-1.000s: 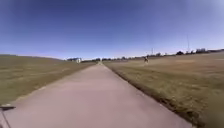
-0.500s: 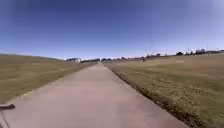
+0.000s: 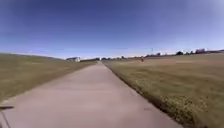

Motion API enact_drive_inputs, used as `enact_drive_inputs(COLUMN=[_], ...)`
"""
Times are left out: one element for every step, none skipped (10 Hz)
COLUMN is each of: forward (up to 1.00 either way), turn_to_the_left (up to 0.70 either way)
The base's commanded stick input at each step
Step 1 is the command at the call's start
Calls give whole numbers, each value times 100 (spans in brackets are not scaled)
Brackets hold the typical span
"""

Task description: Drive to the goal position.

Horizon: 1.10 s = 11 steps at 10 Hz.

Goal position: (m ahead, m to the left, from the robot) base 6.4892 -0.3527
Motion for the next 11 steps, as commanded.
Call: enact_drive_inputs(forward=[100,100,100,100,100,100,100,100,100,100,100], turn_to_the_left=[0,0,0,40,40,40,40,40,4,1,0])
